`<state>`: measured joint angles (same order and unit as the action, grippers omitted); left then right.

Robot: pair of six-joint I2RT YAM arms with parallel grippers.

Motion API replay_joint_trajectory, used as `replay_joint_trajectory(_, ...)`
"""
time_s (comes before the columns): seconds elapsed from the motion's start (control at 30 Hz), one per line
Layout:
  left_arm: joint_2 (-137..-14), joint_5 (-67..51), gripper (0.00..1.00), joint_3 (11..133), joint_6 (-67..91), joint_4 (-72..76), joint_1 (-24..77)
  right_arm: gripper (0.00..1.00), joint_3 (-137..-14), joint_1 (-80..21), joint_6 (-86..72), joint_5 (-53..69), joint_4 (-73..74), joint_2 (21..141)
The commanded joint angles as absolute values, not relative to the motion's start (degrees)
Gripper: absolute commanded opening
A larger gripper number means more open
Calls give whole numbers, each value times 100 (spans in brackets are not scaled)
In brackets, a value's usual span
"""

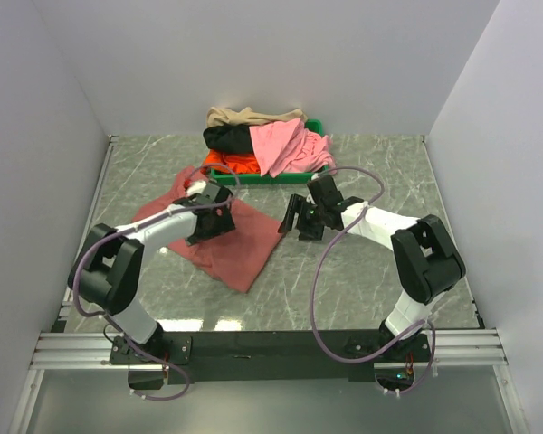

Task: Fold and stack the t-shirts
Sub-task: Fold the tshirt

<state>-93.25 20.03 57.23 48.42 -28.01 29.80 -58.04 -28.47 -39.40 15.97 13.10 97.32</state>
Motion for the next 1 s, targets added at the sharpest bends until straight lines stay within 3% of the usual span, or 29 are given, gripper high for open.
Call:
replay_joint_trajectory(0.0,-8949,2662,99,5766,5018,-3093,2681,78,-5836,-2804,-3929,1512,1195,9422)
replay_joint_trajectory(0.2,-8404,2628,99,5739,5089,-3331,2505,77,-5783,-2795,-3902,1468,1195,9308)
replay_joint_trajectory(0.37,-7911,1585,99,5529,5001,-2963,2732,78,-5678,-2795,-3859,1389,1248,9115)
replay_joint_trajectory(0.53,-7971,1581,99,5590,4633,-2637,4310,78,-5432,-2585,-3928,1284,1345,8738)
replay_joint_trajectory(0.63,-8349,2153,99,5818,4334,-2785,5147,78,-5230,-2357,-3964,1301,1301,8500)
replay_joint_trajectory(0.77,-8780,2162,99,5959,4210,-3014,5545,78,-5256,-2285,-3920,1388,1371,8481)
replay_joint_trajectory(0.97,-9079,2145,87,5705,4149,-3138,5932,78,-5264,-2373,-4087,1757,1029,8850)
